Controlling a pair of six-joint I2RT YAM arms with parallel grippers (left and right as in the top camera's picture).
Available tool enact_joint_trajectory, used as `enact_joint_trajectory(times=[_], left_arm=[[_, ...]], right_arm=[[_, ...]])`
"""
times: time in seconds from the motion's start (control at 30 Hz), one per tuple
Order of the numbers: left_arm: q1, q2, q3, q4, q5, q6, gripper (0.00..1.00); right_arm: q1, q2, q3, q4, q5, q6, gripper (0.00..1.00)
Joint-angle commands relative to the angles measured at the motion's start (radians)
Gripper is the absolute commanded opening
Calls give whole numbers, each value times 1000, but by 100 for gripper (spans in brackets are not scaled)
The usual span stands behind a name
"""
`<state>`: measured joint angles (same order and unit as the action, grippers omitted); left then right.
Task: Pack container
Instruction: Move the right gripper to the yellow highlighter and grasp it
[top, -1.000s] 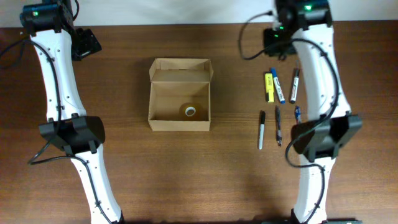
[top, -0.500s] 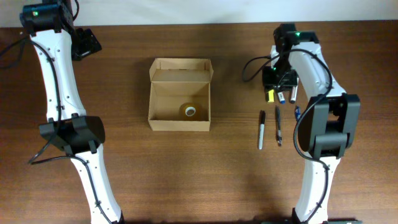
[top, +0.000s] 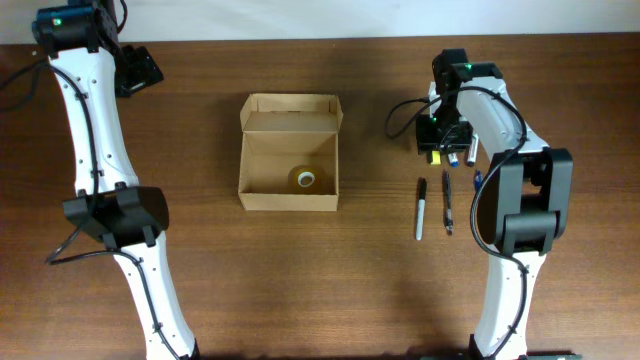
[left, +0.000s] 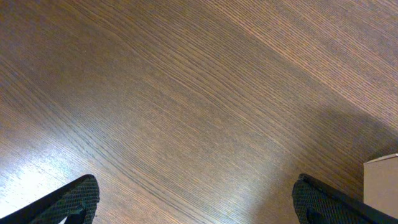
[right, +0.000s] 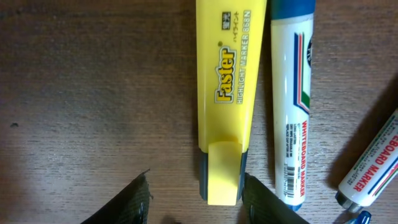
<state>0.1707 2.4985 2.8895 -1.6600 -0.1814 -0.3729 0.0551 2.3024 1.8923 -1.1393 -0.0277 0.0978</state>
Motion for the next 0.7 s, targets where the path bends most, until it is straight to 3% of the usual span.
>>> enact_joint_trajectory(times=[0.0, 0.3, 0.67], left_arm=[[2, 0, 5, -1, -10, 12, 100], [2, 0, 5, -1, -10, 12, 100], [2, 0, 5, -1, -10, 11, 100]], right_arm=[[2, 9, -8, 11, 19, -3, 48], [2, 13, -55, 93, 43, -3, 54], [2, 32, -55, 114, 42, -3, 50]])
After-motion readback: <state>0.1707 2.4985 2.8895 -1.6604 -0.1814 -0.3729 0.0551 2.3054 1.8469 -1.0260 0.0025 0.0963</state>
